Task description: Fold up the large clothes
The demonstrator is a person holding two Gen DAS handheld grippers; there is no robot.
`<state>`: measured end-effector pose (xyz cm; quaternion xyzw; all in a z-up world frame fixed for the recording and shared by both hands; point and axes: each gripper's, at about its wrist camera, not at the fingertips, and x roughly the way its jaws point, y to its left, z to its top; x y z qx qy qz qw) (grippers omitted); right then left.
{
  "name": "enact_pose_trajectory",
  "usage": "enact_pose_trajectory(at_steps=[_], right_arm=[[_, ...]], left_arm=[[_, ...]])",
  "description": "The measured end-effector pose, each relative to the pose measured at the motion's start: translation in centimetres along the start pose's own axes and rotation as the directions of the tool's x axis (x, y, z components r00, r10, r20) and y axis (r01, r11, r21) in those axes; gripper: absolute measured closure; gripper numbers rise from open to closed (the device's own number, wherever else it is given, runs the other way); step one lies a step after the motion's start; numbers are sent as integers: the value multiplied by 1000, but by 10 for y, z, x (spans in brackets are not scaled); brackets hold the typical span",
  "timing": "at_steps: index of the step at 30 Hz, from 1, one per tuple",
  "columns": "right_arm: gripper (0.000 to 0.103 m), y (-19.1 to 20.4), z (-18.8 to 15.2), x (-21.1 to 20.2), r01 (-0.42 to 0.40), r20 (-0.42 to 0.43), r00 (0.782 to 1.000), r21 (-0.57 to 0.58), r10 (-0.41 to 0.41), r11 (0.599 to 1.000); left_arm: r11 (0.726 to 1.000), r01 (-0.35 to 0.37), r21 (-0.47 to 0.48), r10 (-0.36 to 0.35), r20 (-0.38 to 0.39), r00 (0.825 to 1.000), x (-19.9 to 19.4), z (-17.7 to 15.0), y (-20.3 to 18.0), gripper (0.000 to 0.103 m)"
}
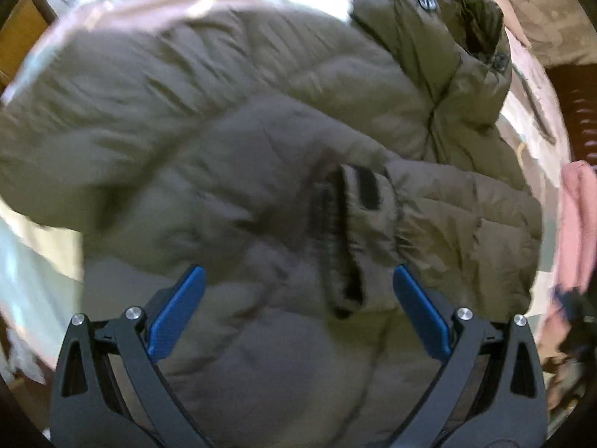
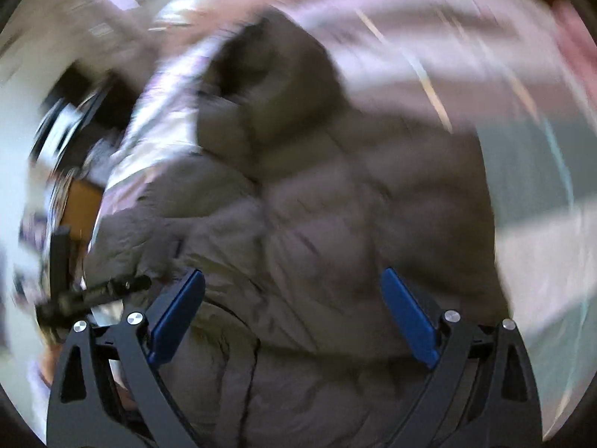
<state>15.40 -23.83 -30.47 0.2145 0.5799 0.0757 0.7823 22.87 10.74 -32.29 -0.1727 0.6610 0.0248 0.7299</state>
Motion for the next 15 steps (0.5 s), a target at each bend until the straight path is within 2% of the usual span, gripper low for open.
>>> enact_pose_trajectory(at_steps=[2,3,5,6,7,8,9,10,13,15], right_arm=[[7,-30,-1,14,-15,-61,998,164,26,986],[7,-41,-10,17,-36,-86,995,238,58,971],[7,-49,-5,35,-67,-114,988,293,105,954],[7,-49,-4,35,-71,-116,987,296,110,952],[7,-47,-4,33,-67,-112,988,283,103,957],[7,-44,-4,29,-53,-103,991,256,81,965],[7,-42,-3,26,-26,-92,995,229,48,973],[7,-42,-2,26,0,-88,996,211,19,977],[7,-53,-2,31,14,-100,995,213,7,977],[7,-63,-2,33,4,-107,994,248,23,969]], left_arm=[[997,78,-21,-79,-56,995,16,-2,-6,2],[989,139,-46,-143,-92,985,27,-2,-10,2],[983,170,-72,-177,-107,978,37,-3,-14,4],[981,178,-78,-186,-101,977,43,-2,-17,10],[978,198,-67,-204,-95,974,48,-2,-22,28],[974,225,-33,-227,-102,969,53,-2,-29,41],[972,233,7,-231,-111,967,55,-2,-37,66],[973,223,61,-215,-113,970,57,-3,-48,85],[972,181,148,-177,-44,983,53,-1,-71,94],[970,100,220,-120,82,989,37,5,-84,95]])
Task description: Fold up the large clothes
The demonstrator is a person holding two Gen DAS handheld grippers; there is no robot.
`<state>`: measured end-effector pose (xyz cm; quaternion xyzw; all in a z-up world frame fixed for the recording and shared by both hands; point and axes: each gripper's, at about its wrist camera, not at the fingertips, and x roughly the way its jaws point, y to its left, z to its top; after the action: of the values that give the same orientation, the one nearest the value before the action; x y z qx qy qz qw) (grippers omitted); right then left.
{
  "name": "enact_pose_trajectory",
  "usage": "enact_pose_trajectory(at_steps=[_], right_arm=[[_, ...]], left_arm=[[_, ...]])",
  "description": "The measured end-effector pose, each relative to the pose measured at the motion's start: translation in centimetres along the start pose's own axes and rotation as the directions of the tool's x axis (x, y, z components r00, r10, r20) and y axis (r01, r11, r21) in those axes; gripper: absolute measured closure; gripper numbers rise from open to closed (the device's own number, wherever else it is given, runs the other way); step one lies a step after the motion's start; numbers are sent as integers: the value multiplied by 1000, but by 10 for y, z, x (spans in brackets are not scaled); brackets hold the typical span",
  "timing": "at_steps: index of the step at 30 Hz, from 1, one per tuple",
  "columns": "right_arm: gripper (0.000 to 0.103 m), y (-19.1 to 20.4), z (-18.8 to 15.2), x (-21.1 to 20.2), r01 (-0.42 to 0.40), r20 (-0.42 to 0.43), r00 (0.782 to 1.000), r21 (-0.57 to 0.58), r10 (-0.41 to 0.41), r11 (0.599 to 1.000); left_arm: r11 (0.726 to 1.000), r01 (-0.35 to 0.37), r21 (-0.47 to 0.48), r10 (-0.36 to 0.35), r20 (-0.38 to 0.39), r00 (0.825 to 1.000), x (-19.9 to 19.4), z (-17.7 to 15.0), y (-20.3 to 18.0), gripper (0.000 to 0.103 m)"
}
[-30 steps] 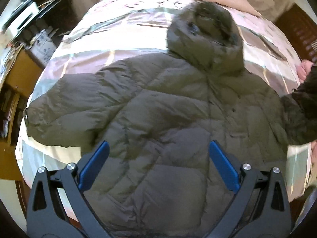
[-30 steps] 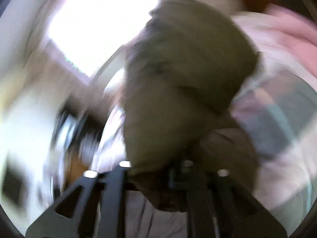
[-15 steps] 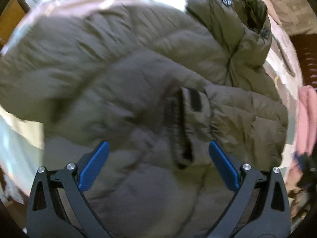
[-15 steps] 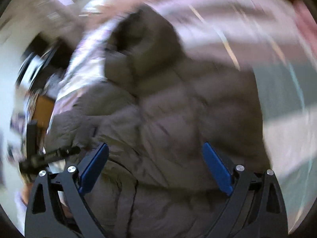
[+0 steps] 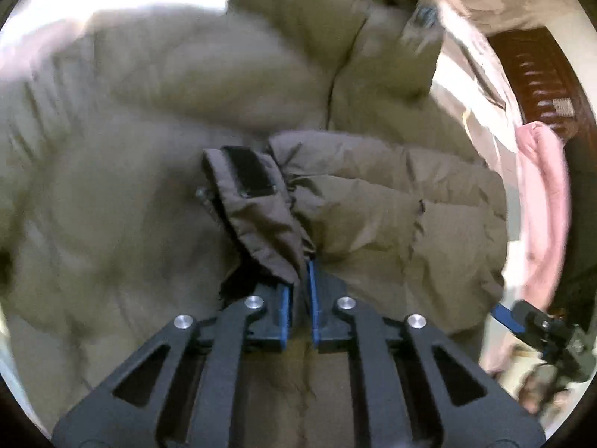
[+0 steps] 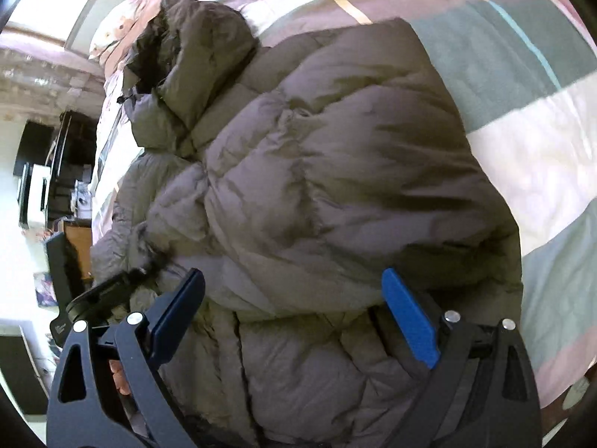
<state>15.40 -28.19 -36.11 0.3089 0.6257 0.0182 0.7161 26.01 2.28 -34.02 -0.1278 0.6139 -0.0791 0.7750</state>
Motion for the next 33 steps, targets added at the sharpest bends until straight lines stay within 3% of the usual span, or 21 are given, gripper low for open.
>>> enact_pose_trajectory(at_steps=[2,5,8,12,17,20,22,24,26,27,29,30,31,33], right_arm=[[7,-9,4,0,2,12,1000,16,-2,1000],[7,-15,8,-9,20,54,998,19,-21,1000],[7,-30,12,-18,30,114,993,66,-38,997],[7,-44,19,-24,37,162,985,115,-56,993],[10,-25,23,-2,37,153,987,19,-39,999],[23,-24,27,20,147,123,981,12,-147,989],[42,-37,31,27,221,113,967,72,-228,973],[49,-52,35,25,253,119,956,140,-270,957],[49,-52,35,13,286,166,935,171,-313,943],[47,-46,34,2,308,220,914,167,-340,937],[39,-28,36,-9,321,307,891,98,-336,942],[28,-18,38,-6,353,307,885,48,-350,934],[27,-13,38,-2,372,298,884,19,-361,928],[27,-8,37,6,369,280,892,5,-355,930]], left_arm=[[993,-114,44,106,139,985,-19,12,-13,95],[990,-140,-13,140,209,968,-33,26,-12,95],[990,-110,-83,122,154,981,-22,31,-2,95],[983,-170,-66,174,59,983,5,25,0,92],[977,-207,-52,209,26,978,11,22,2,78],[975,-216,-52,216,1,976,17,20,6,75],[976,-208,-60,207,-20,978,16,17,17,75],[979,-193,-67,191,-34,981,13,14,22,72],[980,-187,-67,185,-33,982,10,11,20,70],[981,-186,-62,185,-24,982,5,11,20,67],[980,-190,-54,190,-2,982,-7,8,22,49],[978,-199,-53,201,19,979,-15,8,25,30],[977,-207,-55,210,38,977,-24,7,30,18],[966,-247,-72,254,101,962,-47,6,46,14]])
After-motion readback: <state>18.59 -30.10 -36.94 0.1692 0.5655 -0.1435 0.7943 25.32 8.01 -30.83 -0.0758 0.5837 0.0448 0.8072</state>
